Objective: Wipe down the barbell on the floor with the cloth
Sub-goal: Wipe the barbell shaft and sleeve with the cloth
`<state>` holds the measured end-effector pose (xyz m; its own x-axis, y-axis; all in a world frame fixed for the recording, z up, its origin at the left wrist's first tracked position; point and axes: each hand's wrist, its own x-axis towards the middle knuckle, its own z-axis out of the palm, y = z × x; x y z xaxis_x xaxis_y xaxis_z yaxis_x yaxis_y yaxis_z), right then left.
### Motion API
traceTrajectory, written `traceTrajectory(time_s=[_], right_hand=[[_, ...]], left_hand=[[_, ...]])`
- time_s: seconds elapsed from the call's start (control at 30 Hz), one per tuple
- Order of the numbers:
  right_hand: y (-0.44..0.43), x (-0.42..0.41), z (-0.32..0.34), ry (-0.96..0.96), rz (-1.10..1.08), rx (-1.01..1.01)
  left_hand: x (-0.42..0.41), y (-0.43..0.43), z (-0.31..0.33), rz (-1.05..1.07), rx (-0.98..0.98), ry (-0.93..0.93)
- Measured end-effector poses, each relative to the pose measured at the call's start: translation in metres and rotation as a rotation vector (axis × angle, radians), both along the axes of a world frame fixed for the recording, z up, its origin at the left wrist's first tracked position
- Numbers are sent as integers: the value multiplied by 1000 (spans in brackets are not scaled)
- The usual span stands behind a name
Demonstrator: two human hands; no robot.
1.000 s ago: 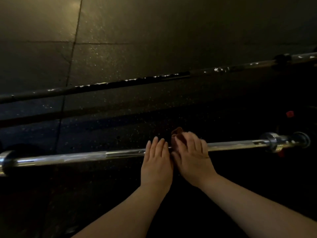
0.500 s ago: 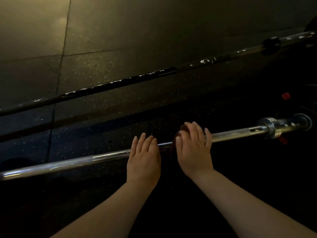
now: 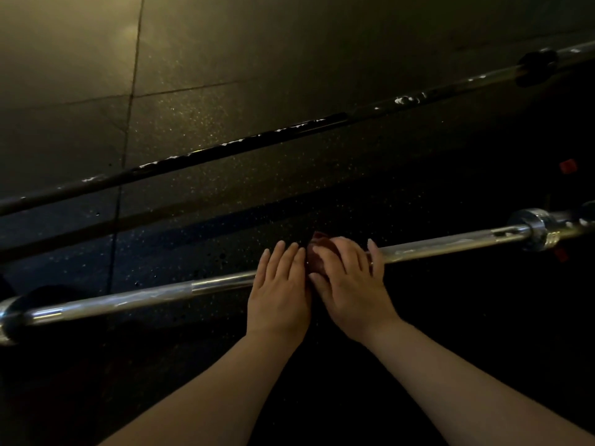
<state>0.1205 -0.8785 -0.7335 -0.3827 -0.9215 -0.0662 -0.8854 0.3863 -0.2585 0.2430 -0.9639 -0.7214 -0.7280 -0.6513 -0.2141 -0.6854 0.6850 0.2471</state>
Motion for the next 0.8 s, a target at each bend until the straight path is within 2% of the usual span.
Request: traceTrajectory(time_s=[0.07, 0.13, 0.17, 0.27, 0.37, 0.43, 0.5, 0.53, 0.57, 0.7, 0.8], right_hand=[[8, -17, 0, 87, -85, -19], [9, -15, 5, 56, -276, -46], [5, -6, 5, 17, -305, -58], [-4, 18, -1, -39, -106, -64], [2, -1, 0, 70, 9, -29], [7, -19, 1, 112, -114, -30], [6, -23, 4, 52, -343, -46], [3, -18, 4, 34, -385, -59], [1, -11, 4, 26, -347, -60], [3, -3, 1, 89, 51, -14], [10, -29, 3, 213, 155, 83]], left_hand=[[3, -1, -1, -9, -1, 19], [1, 1, -1, 3, -17, 28], [-1, 2, -1, 7, -22, 24], [-2, 5, -4, 10, -7, 5], [1, 3, -4, 9, -20, 41], [0, 3, -5, 18, -15, 77], [-3, 4, -6, 40, -10, 107], [-5, 4, -6, 47, -9, 113], [-6, 5, -6, 47, -10, 105], [-4, 5, -12, 32, -21, 54], [-1, 1, -7, -7, 28, 54]])
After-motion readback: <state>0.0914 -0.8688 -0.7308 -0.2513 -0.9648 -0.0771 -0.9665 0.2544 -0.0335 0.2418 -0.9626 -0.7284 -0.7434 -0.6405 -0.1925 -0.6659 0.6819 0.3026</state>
